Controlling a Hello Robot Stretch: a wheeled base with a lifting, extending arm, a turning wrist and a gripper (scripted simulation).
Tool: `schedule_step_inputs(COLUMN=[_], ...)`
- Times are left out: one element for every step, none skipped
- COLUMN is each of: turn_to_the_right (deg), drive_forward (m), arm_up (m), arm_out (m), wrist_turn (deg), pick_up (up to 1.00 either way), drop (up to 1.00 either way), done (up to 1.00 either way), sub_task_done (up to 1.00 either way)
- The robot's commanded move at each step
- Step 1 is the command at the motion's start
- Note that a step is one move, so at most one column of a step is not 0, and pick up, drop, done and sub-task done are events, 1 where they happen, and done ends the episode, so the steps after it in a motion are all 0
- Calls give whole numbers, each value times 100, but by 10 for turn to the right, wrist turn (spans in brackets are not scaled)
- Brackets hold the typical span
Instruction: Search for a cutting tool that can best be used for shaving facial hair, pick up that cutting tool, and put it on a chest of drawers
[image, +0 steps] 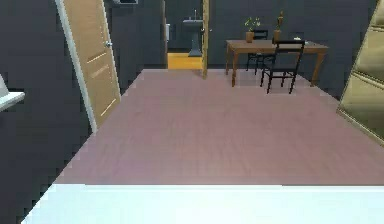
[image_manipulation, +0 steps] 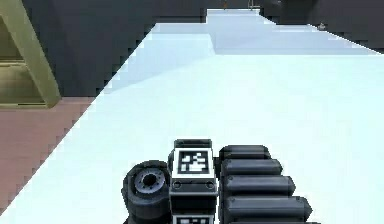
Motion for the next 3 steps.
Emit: schedule_step_inputs(turn_to_the_right=[-60, 0, 30], drive_forward=[0, 15, 0], arm_up=[0, 0, 0], arm_out=[0, 0, 0], wrist_turn=[0, 0, 0], pick_up=[0, 0, 0], drop=[0, 0, 0], done=[0, 0, 0], sub_task_done=[0, 0, 0])
